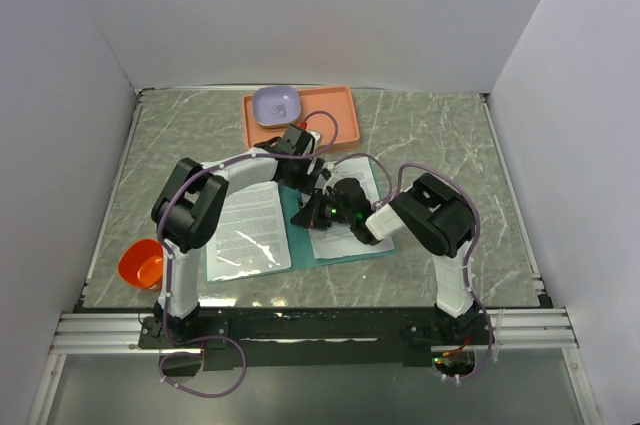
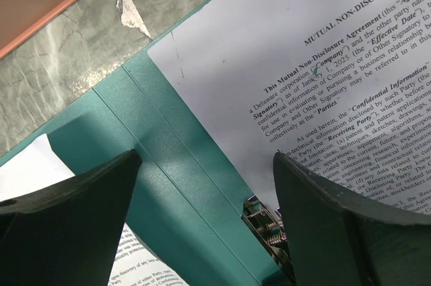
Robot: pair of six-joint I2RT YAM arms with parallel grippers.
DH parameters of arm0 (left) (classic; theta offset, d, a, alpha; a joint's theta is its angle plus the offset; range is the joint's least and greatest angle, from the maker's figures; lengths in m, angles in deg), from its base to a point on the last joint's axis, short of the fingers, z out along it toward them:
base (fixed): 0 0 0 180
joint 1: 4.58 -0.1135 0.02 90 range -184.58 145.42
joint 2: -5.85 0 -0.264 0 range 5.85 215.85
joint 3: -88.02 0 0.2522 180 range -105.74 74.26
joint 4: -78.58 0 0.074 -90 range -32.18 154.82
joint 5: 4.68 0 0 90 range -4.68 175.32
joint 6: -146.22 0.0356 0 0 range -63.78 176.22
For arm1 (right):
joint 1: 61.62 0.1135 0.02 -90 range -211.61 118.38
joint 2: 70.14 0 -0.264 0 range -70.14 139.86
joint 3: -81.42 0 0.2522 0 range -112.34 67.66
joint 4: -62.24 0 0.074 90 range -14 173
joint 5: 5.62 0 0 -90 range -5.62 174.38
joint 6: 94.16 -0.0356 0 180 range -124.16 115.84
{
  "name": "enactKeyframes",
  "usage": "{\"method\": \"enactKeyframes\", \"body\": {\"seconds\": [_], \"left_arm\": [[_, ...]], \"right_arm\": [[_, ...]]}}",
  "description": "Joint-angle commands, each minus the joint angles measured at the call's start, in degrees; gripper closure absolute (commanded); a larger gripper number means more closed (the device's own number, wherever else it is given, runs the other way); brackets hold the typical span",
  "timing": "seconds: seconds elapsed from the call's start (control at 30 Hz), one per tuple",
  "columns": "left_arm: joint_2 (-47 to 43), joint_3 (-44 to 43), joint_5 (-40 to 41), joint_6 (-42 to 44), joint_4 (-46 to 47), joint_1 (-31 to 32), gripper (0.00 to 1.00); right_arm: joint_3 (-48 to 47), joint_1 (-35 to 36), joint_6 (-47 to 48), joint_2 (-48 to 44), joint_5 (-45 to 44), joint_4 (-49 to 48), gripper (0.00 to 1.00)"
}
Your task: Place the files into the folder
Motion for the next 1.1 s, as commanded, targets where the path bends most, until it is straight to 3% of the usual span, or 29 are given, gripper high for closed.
{"method": "enactKeyframes", "body": {"seconds": [0.0,0.4,0.63,1.07], "left_arm": [[1.77,2.38,2.06,3.17,-5.95,-0.16,0.13],[2.21,1.59,1.44,2.65,-6.74,-0.25,0.14],[2.12,-1.58,0.21,2.47,-8.76,-0.25,0.15],[1.33,-4.48,-0.58,2.47,-10.87,-0.25,0.16]], "right_arm": [[3.49,-1.01,3.39,6.53,-4.32,14.64,1.00],[5.60,-1.10,-0.65,7.58,-7.13,15.52,1.00],[5.78,-1.27,-5.13,10.92,-2.48,9.64,1.00],[5.87,-1.45,-7.95,11.10,-1.25,8.75,1.00]]}}
